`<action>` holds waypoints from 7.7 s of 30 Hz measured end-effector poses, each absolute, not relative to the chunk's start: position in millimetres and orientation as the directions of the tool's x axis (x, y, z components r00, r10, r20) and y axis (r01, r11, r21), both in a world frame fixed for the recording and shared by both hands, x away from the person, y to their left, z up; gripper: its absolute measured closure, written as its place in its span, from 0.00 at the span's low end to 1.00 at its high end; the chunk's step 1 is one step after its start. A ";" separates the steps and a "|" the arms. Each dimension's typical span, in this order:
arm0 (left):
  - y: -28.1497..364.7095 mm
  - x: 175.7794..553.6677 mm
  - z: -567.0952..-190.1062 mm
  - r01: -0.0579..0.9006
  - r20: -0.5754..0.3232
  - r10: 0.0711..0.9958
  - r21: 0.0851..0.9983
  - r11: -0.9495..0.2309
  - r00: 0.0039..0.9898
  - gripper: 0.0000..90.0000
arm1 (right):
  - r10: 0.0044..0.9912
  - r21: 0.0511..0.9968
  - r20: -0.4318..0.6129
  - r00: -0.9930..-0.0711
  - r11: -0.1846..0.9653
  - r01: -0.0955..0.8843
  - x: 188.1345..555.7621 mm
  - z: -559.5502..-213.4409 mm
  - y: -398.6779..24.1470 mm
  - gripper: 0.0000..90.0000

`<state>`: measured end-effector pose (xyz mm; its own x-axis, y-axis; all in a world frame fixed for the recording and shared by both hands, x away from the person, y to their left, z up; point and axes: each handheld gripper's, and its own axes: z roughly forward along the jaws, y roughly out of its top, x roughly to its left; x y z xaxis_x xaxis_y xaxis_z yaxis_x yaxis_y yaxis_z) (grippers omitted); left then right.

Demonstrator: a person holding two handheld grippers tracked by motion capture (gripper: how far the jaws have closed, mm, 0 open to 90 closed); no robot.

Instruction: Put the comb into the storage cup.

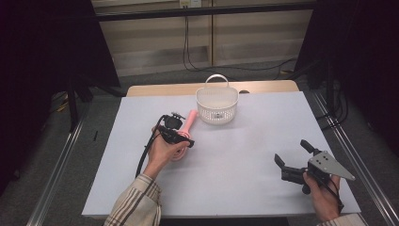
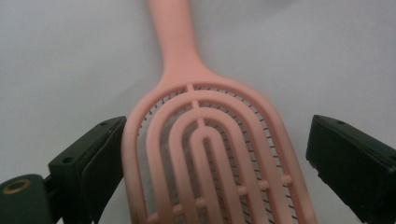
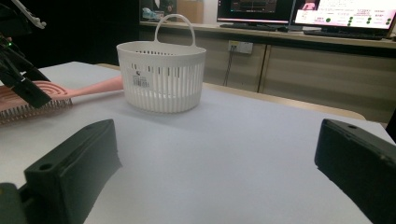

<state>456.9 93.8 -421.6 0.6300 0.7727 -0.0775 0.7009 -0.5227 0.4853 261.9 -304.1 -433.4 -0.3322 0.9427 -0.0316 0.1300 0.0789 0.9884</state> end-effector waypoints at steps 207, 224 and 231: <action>86.5 401.5 -354.8 0.418 -0.071 0.498 0.653 -0.631 0.864 0.23 | 0.868 0.972 -0.136 -0.478 0.211 0.107 271.2 -416.2 -270.3 0.00; 66.2 384.3 -353.9 0.369 -0.061 0.426 0.618 -0.694 0.903 0.23 | 0.755 0.935 -0.291 -0.588 0.356 -0.005 284.2 -403.7 -219.6 0.00; 59.3 380.6 -353.9 0.356 -0.055 0.406 0.597 -0.719 0.912 0.23 | 0.697 0.888 -0.410 -0.588 0.453 -0.082 285.0 -398.6 -201.8 0.01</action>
<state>380.6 59.3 -353.9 0.9121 0.4063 -0.0550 0.3562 -0.7187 0.5971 285.0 -201.8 -398.6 -0.5885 0.6966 -0.4103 -0.0824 0.4532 0.8876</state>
